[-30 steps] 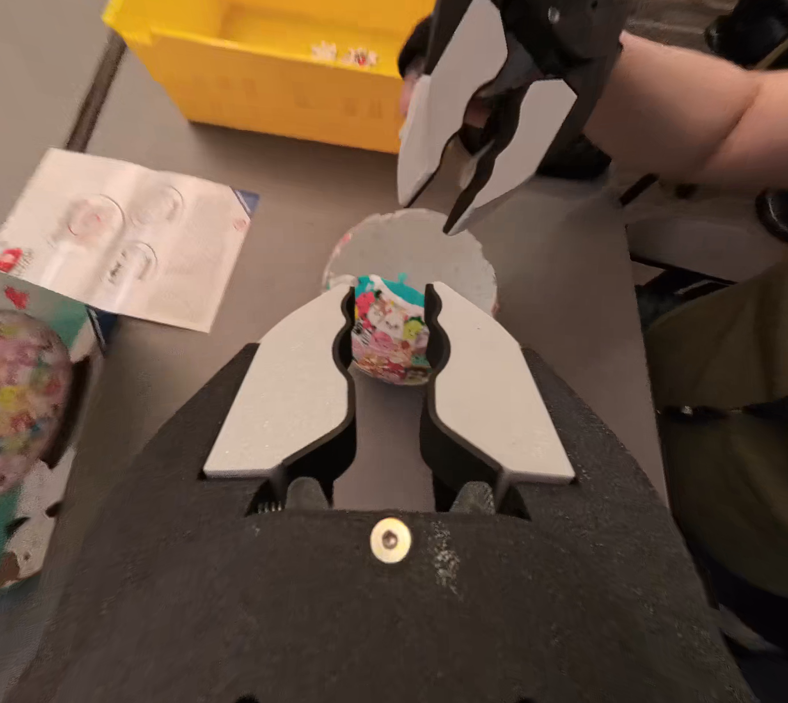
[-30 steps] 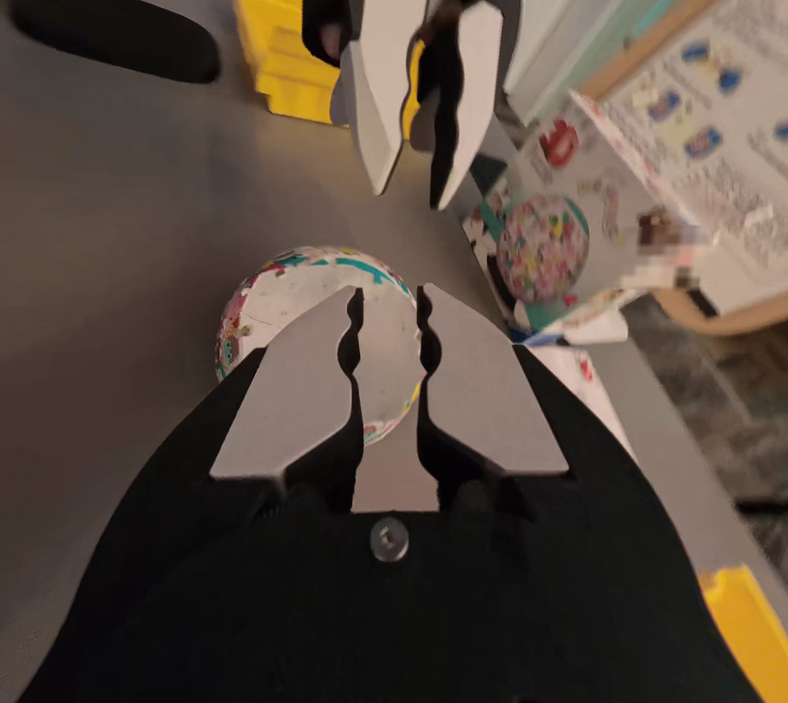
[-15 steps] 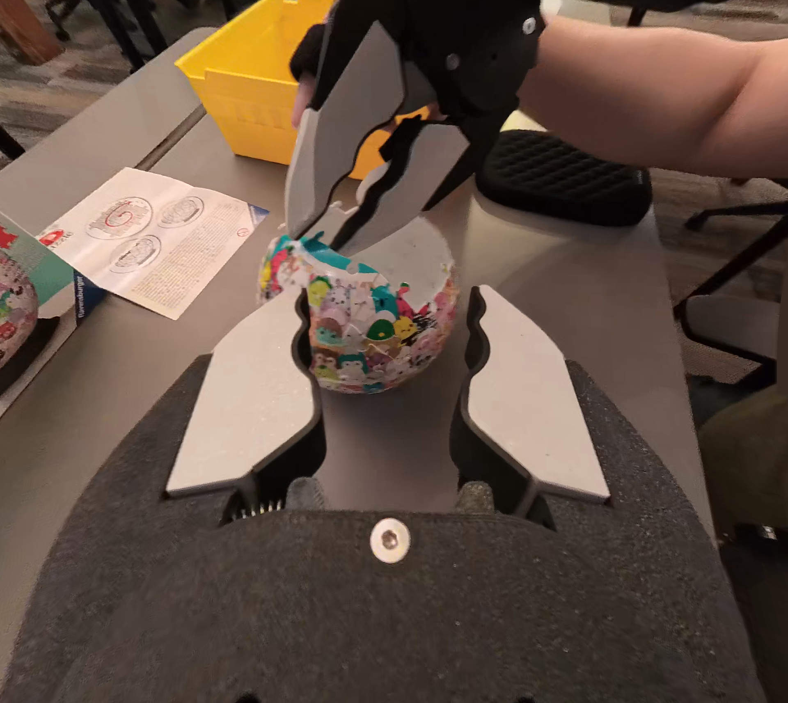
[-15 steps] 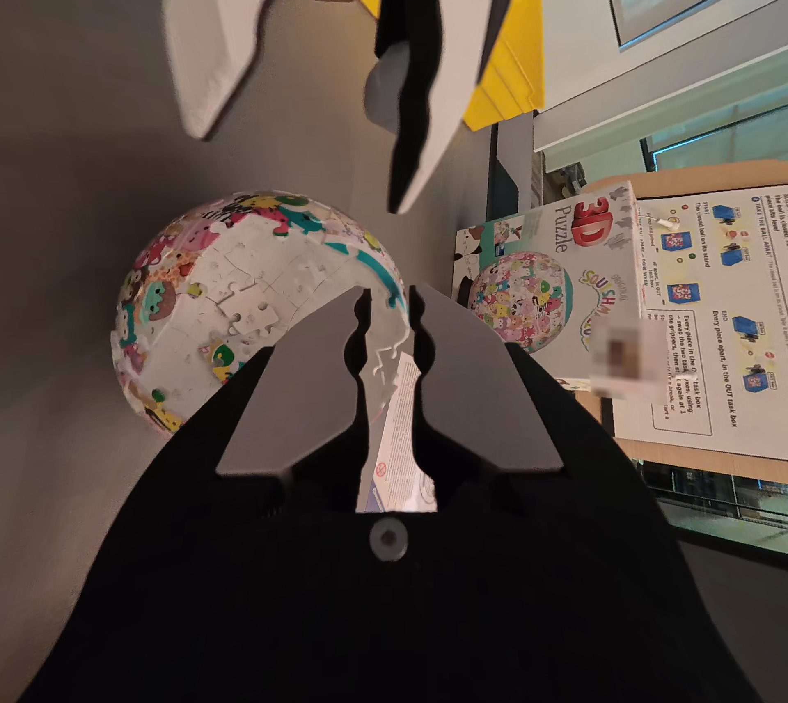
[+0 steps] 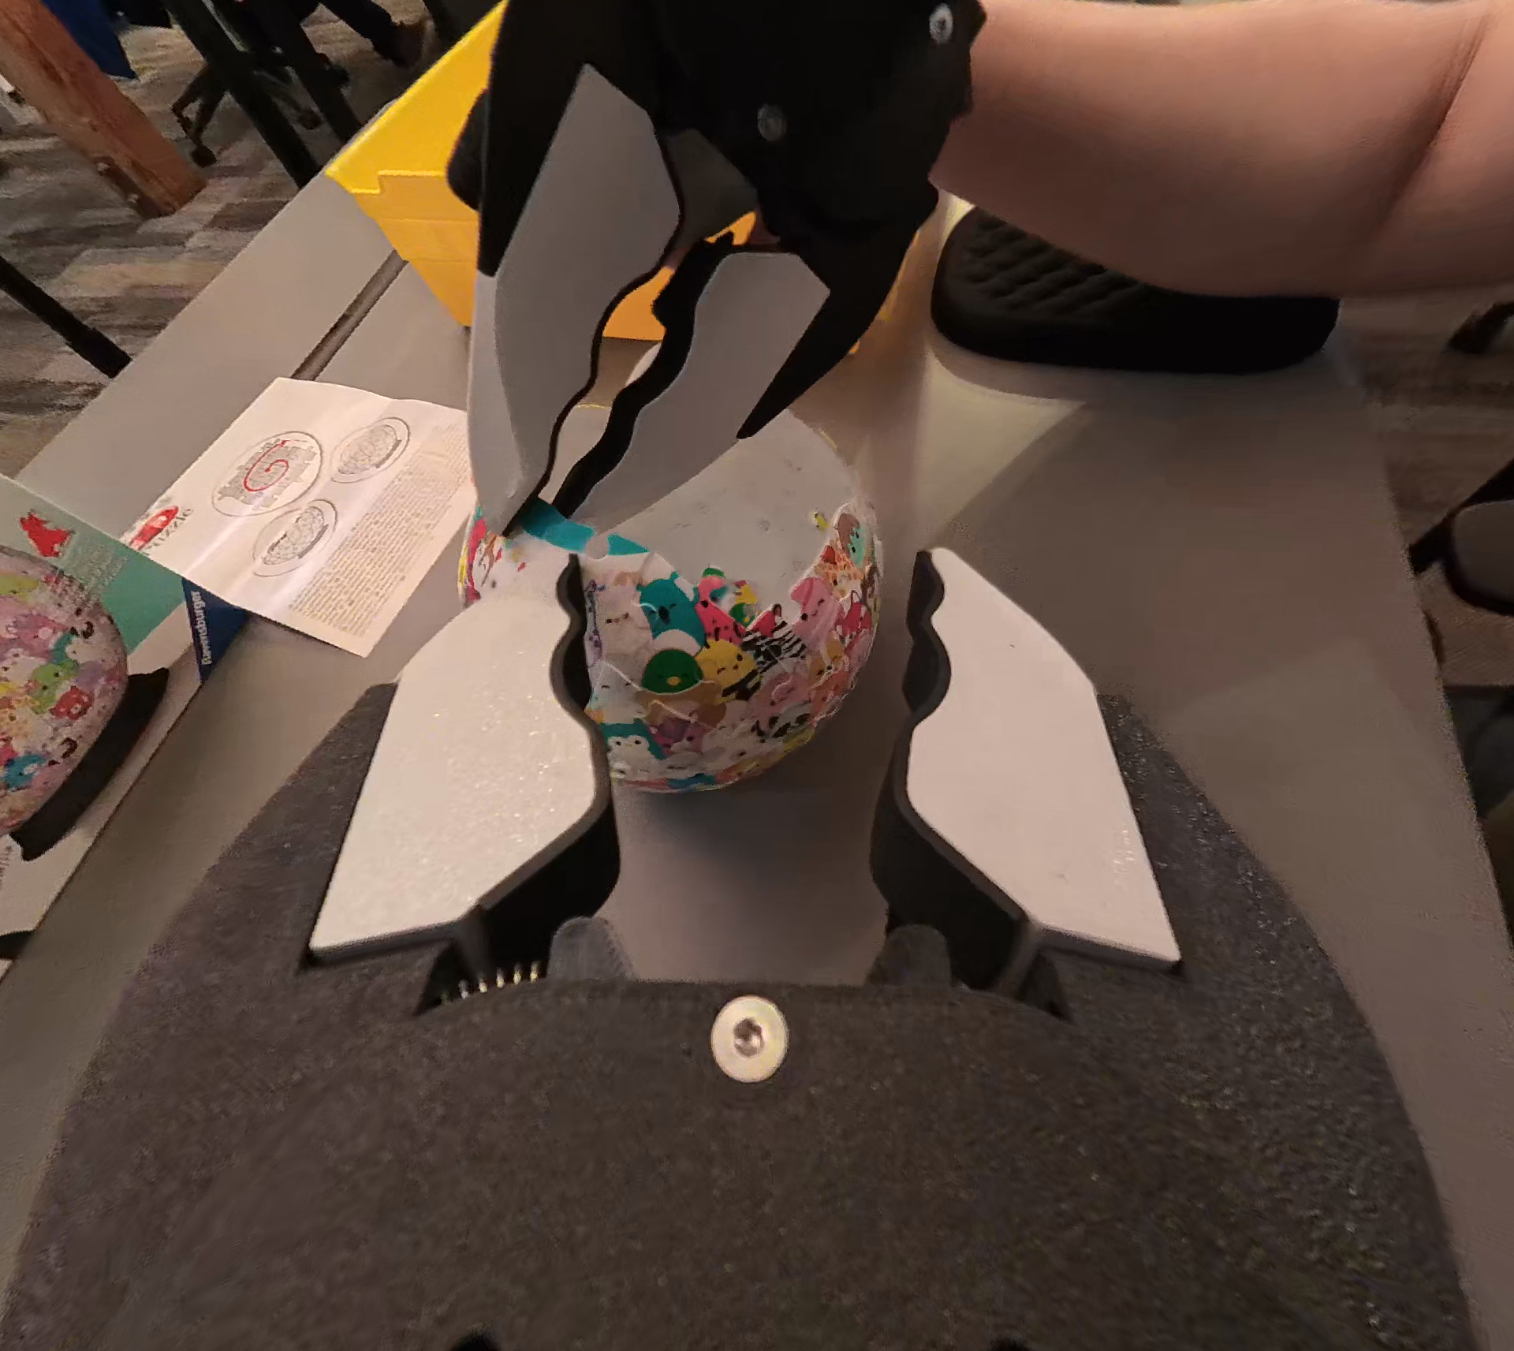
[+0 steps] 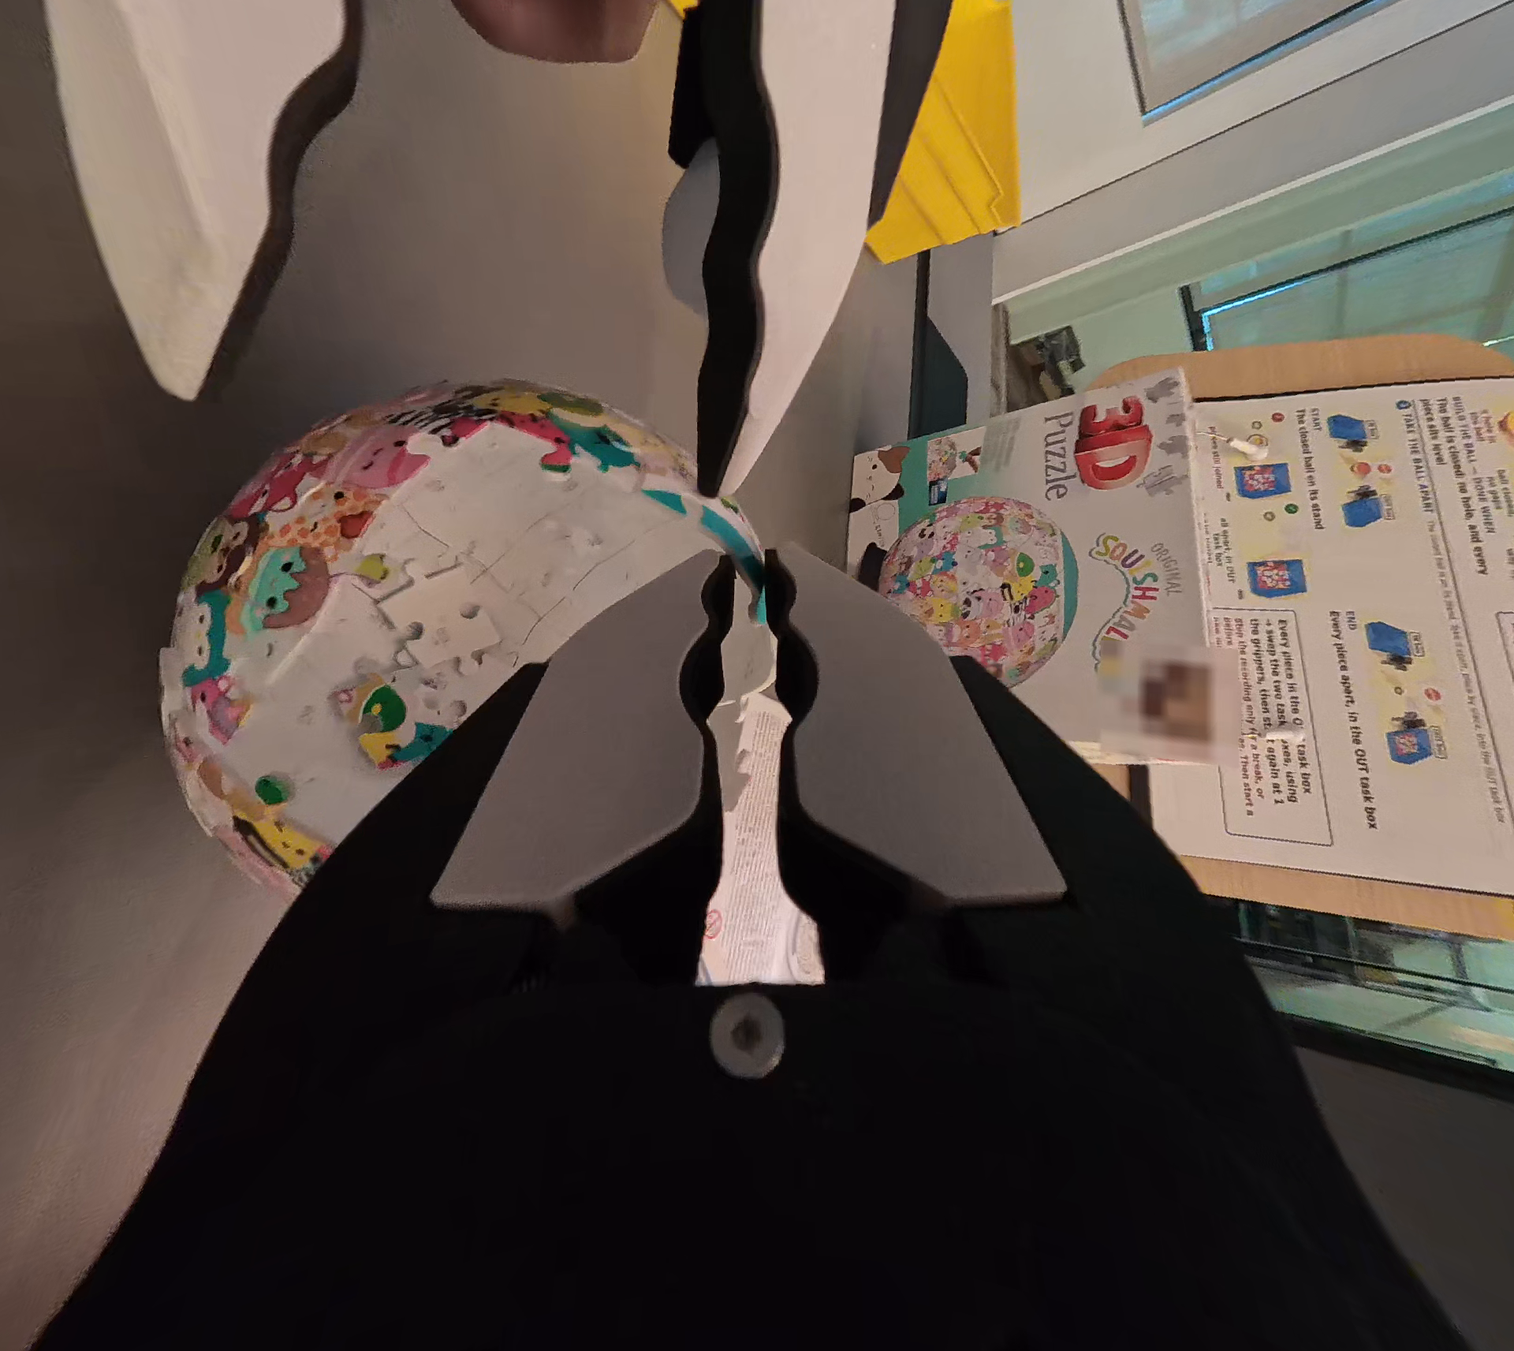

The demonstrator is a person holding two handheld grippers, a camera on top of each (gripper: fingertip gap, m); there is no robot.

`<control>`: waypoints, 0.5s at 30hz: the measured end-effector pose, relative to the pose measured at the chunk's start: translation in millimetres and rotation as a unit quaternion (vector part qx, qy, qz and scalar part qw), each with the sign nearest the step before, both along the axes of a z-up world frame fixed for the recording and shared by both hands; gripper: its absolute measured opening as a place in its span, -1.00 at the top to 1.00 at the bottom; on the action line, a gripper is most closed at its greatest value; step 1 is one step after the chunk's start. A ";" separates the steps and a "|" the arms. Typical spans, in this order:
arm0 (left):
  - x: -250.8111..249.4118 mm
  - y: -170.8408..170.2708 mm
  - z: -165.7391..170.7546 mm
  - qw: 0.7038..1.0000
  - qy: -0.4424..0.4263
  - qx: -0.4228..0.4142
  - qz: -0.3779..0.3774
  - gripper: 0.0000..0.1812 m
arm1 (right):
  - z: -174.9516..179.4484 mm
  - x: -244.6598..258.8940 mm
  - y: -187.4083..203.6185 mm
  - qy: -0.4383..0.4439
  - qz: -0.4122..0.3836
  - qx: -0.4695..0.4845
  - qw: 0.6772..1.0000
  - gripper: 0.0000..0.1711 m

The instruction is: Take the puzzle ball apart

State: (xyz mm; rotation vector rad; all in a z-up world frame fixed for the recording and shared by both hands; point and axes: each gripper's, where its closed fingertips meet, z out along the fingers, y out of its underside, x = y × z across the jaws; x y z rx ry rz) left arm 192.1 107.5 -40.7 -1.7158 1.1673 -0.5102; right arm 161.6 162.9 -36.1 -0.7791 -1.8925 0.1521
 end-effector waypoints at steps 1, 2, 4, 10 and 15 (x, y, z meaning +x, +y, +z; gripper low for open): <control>0.5 0.3 -0.5 1.000 0.006 0.003 0.000 0.17 | -0.3 0.5 0.2 -0.006 -0.002 -0.010 1.000 0.90; 0.7 0.7 -0.8 1.000 0.011 0.005 0.000 0.17 | -0.3 1.0 0.1 -0.014 -0.004 -0.019 1.000 0.90; 1.3 0.7 -1.5 1.000 0.018 0.007 -0.001 0.18 | -0.6 2.2 -0.1 -0.026 -0.006 -0.019 0.999 0.90; 0.9 1.2 -5.2 0.996 0.074 0.040 -0.008 0.23 | -1.4 4.4 -2.2 -0.045 -0.012 -0.088 0.995 0.89; -2.3 5.8 -6.5 0.996 0.076 0.036 -0.003 0.28 | -4.8 2.7 1.1 -0.057 -0.033 -0.120 0.991 0.90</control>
